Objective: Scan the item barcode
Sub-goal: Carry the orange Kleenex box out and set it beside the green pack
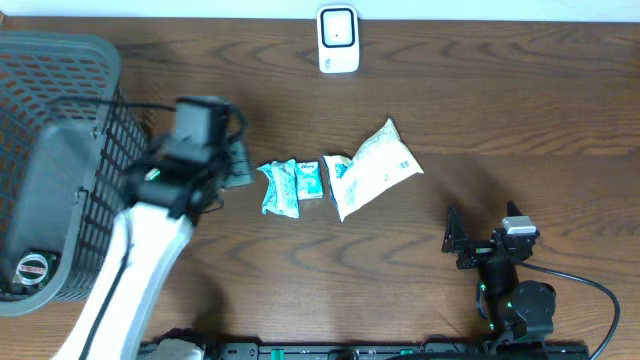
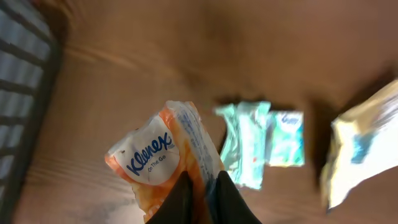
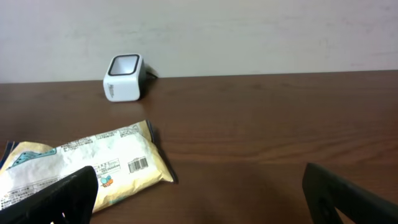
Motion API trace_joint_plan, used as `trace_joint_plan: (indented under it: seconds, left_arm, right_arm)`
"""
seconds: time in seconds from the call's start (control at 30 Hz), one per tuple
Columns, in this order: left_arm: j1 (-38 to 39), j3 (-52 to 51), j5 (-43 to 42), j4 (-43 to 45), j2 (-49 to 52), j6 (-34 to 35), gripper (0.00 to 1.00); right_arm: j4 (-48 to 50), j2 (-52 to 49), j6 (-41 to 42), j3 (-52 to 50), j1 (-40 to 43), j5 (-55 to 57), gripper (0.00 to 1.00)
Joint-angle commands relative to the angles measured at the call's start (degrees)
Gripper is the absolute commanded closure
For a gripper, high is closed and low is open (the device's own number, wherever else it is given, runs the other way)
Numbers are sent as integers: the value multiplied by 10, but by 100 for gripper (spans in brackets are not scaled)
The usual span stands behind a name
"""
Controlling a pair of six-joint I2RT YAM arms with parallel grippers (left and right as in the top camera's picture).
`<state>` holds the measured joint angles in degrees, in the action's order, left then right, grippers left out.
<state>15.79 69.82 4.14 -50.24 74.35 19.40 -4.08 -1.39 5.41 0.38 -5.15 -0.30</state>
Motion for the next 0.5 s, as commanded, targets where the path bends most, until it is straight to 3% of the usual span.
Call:
trace_joint_plan:
  seconds: [0.0, 0.17, 0.47]
  left_arm:
    - [41, -3, 8, -3, 89, -11, 93]
    - [106, -3, 2, 12, 180, 21, 93]
    - [206, -3, -5, 93, 200, 30, 92]
  right_arm:
    - [-3, 3, -3, -1, 2, -3, 1]
    - [-2, 3, -3, -1, 2, -3, 1]
    - [-2, 3, -3, -1, 2, -3, 1]
